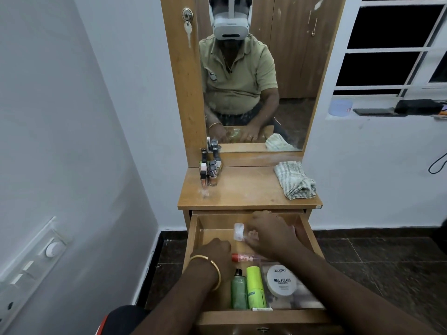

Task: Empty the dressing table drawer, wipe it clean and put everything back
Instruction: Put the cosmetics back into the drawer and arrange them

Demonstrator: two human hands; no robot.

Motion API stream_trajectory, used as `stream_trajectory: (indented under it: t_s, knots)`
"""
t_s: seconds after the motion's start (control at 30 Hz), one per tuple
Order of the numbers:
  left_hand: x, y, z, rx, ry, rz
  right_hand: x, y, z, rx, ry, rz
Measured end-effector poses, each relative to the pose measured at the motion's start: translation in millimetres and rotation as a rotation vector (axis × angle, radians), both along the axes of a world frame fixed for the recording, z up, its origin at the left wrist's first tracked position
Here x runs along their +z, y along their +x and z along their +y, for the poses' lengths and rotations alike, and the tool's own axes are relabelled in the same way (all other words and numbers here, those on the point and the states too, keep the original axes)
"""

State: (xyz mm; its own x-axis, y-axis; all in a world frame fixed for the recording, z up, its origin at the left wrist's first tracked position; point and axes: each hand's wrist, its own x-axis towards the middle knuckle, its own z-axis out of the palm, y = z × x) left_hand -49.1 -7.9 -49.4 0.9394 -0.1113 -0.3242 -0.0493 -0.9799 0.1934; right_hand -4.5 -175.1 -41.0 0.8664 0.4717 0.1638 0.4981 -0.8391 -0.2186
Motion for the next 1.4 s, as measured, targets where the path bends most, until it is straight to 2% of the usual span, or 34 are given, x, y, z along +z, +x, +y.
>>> stream_trajectory:
  t_s: [0.1,0.17,0.27,0.4,0.5,0.63,0.87,1.03,1.27,1.4]
  knots:
    - [24.4,6.1,11.5,0.042,-0.113,-0.119,16.6,13.6,15.2,-0.028,0.206,-0.128]
    - [39.0,15.0,22.2,0.076,-0.161,-0.287,28.7,22.6,29.4,-0.057,0.292,-0.189]
    - [52.5,32.8,38.4,0.132,-0.217,-0.527,45.2,39.6,50.9,-0.094,0.289,-0.248]
    - [65.6,59.8,48.5,0.186,-0.206,-0.702,54.6,59.8,75.5,-0.133,0.24,-0.253]
    - [66.6,77.4,51.2,0.223,-0.106,-0.706,53.5,68.0,88.3,-0.176,0.158,-0.255]
    - [62.3,90.2,58.3,0.221,-0.071,-0.693,47.1,74.3,92.7,-0.183,0.14,-0.255]
    - [57.8,90.5,59.6,0.172,-0.017,-0.751,45.4,78.7,92.4,-0.17,0.229,-0.345]
    - [56.0,88.6,58.9,0.174,-0.052,-0.786,46.9,80.6,94.3,-0.188,0.27,-0.348]
    - [65.3,86.3,60.5,0.131,-0.093,-0.789,46.2,75.1,89.2,-0.148,0.437,-0.221]
    - [76.3,67.7,58.4,0.1,-0.099,-0.743,51.2,55.2,78.6,-0.127,0.619,-0.134]
